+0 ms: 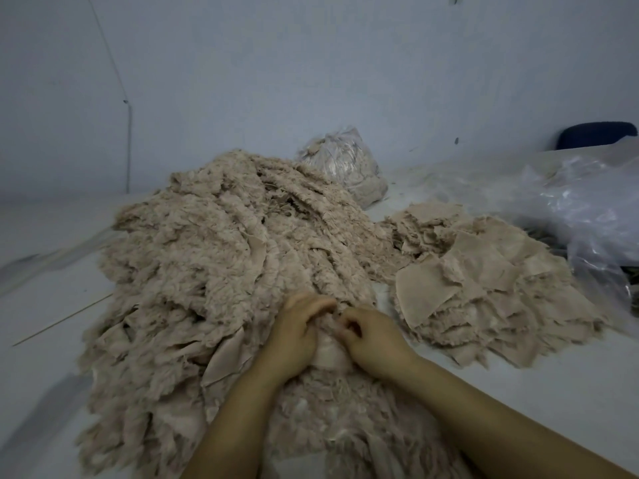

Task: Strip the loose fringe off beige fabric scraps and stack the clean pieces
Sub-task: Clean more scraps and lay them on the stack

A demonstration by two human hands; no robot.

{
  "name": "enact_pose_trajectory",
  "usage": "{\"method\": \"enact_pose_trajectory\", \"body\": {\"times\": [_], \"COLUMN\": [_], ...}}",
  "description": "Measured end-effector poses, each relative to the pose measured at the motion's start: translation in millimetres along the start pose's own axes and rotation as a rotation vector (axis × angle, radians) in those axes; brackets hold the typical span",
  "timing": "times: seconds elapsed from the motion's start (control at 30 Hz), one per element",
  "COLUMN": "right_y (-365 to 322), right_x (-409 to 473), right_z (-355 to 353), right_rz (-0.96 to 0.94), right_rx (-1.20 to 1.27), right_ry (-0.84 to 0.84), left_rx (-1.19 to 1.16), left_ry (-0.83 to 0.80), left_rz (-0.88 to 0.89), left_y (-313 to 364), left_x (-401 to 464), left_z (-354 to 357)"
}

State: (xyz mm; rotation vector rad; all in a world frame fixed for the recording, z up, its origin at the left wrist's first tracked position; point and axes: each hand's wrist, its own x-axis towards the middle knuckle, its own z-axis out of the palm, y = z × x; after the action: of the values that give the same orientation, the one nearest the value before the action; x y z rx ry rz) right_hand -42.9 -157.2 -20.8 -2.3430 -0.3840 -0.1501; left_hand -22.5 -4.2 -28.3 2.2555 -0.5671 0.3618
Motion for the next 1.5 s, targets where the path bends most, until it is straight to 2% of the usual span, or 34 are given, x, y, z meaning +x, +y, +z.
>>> {"method": "enact_pose_trajectory", "body": {"times": [0.03, 0.1, 0.2, 0.27, 0.37, 0.43, 0.5, 0.57, 0.63, 0.7, 0.77, 0.83, 0.97, 1.07, 1.13, 1.23, 1.3, 1.33, 1.43, 1.5], "right_y": [-0.1, 1.6, 6.6, 4.5, 2.6, 1.3, 4.9, 8.3, 7.8, 4.4, 0.6, -2.0, -5.8, -6.0, -8.1, -5.8, 3.0, 9.2, 10.1, 4.2], "right_x": [-1.9, -8.0, -12.9, -13.3, -11.8, -11.1, -12.7, -19.0, -25.4, -26.1, -22.6, -21.7, -28.7, -28.7, -26.3, -18.8, -14.4, -12.2, -15.0, -17.3], "right_z": [-3.0, -9.2, -15.9, -17.5, -11.5, -10.8, -13.9, -16.2, -16.9, -19.2, -22.6, -21.3, -17.3, -14.4, -11.4, -17.3, -27.2, -31.5, -25.8, -11.1], "right_rz": [-0.013, -0.029, 0.02, 0.072, 0.036, -0.028, -0.032, -0.037, -0.047, -0.007, 0.062, 0.102, 0.143, 0.215, 0.24, 0.219, 0.24, 0.238, 0.192, 0.185], "right_rx": [0.063, 0.179, 0.355, 0.451, 0.294, 0.192, 0.153, 0.147, 0.216, 0.312, 0.422, 0.523, 0.593, 0.609, 0.654, 0.62, 0.66, 0.7, 0.679, 0.718], "right_ry": [-0.009, -0.085, -0.084, -0.04, -0.007, 0.106, 0.168, 0.167, 0.175, 0.202, 0.223, 0.253, 0.326, 0.198, 0.173, 0.389, 0.568, 0.595, 0.451, 0.353], "left_rx": [0.125, 0.265, 0.265, 0.238, 0.197, 0.157, 0.141, 0.12, 0.042, -0.279, -0.601, -0.652, -0.841, -0.768, -0.724, -0.596, -0.603, -0.636, -0.776, -0.885], "left_ry": [-0.051, -0.05, 0.059, 0.055, -0.001, -0.032, -0.031, 0.04, 0.132, 0.17, 0.032, -0.027, 0.112, 0.023, 0.007, 0.099, 0.104, 0.087, -0.066, -0.2], "left_rz": [0.057, 0.06, 0.056, 0.073, 0.128, 0.15, 0.12, 0.028, -0.119, -0.182, -0.261, -0.29, -0.308, -0.168, -0.158, -0.17, -0.229, -0.278, -0.405, -0.398], "left_y": [-4.6, -11.3, -7.5, -1.0, 8.3, 10.9, 10.3, 5.9, 7.2, 14.1, 26.1, 31.4, 37.0, 34.7, 36.3, 33.0, 28.8, 28.2, 27.0, 29.1], "left_x": [0.0, -0.2, 0.7, 2.9, 0.4, -4.1, -4.7, -0.5, 2.9, 1.3, -2.5, -6.1, -6.5, -8.1, -8.3, -3.7, -2.3, -2.5, -4.4, -7.3], "left_z": [-0.1, 0.8, 0.6, -0.4, 1.4, 2.8, 2.2, -0.8, -5.5, -5.9, 1.7, 12.5, 11.5, 10.7, 14.9, 16.6, 13.4, 11.6, 12.8, 19.5]}}
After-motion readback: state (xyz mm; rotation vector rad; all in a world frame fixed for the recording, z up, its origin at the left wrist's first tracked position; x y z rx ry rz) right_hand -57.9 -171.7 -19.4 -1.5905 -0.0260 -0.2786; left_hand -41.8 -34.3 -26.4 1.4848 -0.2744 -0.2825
